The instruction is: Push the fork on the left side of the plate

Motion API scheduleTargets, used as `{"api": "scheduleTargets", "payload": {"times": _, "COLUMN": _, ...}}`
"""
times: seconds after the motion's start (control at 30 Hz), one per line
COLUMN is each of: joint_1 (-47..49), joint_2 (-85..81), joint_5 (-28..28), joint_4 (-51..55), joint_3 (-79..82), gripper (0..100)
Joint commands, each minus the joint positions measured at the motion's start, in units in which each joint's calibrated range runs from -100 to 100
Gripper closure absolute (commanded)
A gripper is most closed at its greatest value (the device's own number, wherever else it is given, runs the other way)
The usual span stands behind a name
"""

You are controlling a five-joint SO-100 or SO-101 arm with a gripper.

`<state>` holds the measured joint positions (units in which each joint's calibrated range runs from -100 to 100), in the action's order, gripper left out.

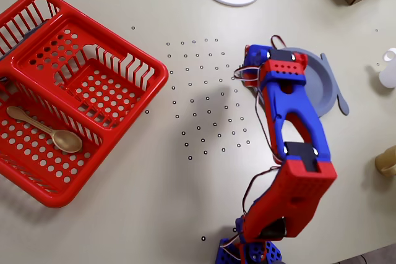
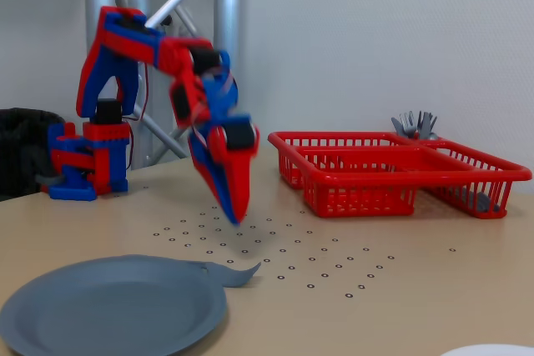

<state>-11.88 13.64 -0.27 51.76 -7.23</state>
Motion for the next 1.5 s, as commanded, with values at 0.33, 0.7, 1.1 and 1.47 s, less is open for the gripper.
{"api": "scheduleTargets", "payload": {"times": 0.33, "joint_1": 1.26, "joint_2": -31.48, "joint_5": -0.59, "joint_4": -9.07, "joint_3": 27.27, "gripper": 100}}
{"api": "scheduleTargets", "payload": {"times": 0.7, "joint_1": 9.65, "joint_2": -51.77, "joint_5": -2.74, "joint_4": -17.20, "joint_3": 48.48, "gripper": 100}}
{"api": "scheduleTargets", "payload": {"times": 1.1, "joint_1": 15.04, "joint_2": -75.86, "joint_5": -1.22, "joint_4": -17.92, "joint_3": 74.05, "gripper": 100}}
{"api": "scheduleTargets", "payload": {"times": 1.47, "joint_1": 15.54, "joint_2": -96.06, "joint_5": 1.17, "joint_4": -21.14, "joint_3": 96.81, "gripper": 100}}
